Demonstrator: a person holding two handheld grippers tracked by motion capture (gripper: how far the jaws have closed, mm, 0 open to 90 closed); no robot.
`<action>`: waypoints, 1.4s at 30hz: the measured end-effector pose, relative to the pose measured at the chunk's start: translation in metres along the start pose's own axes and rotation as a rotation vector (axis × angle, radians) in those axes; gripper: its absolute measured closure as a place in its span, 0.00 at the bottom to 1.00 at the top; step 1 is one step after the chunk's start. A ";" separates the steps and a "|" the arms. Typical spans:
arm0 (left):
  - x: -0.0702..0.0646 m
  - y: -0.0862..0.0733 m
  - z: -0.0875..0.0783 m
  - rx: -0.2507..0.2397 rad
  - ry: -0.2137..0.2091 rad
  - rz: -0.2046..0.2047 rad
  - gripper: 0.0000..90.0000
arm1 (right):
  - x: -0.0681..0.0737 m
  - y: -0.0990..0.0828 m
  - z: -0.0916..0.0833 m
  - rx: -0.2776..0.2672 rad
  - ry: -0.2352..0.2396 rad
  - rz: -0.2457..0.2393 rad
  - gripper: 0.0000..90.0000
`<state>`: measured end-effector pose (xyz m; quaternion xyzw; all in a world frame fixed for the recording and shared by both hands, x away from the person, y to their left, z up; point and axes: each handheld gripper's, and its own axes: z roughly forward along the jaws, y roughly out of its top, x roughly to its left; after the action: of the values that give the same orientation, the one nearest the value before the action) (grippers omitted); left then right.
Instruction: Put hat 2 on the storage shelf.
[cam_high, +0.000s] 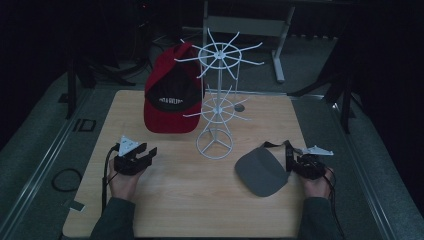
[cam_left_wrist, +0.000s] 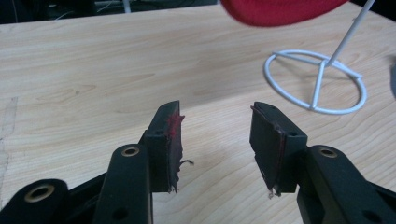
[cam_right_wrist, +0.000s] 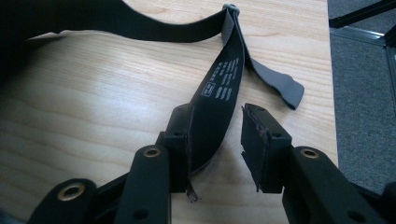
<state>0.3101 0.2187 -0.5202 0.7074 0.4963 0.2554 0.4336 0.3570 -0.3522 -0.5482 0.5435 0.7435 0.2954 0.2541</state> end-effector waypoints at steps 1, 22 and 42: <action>0.000 -0.001 0.001 0.007 0.001 -0.001 0.60 | -0.001 0.002 0.001 0.004 0.001 -0.003 0.71; 0.001 -0.012 0.008 0.046 0.011 -0.003 0.58 | -0.011 0.049 0.028 0.051 0.002 -0.070 0.81; 0.002 -0.014 0.007 0.047 0.016 -0.008 0.58 | -0.016 0.066 0.035 0.075 -0.009 -0.088 0.73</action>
<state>0.3099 0.2197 -0.5356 0.7133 0.5083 0.2478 0.4140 0.4294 -0.3464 -0.5251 0.5206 0.7762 0.2532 0.2497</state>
